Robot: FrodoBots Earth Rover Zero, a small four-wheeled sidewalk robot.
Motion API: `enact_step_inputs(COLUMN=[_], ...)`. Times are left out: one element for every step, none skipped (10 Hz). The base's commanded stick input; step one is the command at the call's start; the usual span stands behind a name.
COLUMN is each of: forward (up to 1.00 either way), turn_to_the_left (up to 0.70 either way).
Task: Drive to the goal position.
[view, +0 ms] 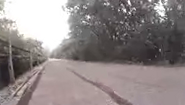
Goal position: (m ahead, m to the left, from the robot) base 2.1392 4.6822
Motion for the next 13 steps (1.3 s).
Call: enact_step_inputs(forward=[0.7, 0.7, 0.7, 0.7, 0.7, 0.7, 0.7, 0.7, 0.7, 0.7, 0.7, 0.7, 0.7], turn_to_the_left=[-0.35, -0.22, -0.12, -0.03, 0.0, 0.0, 0.06, 0.15, 0.24, 0.35, 0.35, 0.35, 0.35])
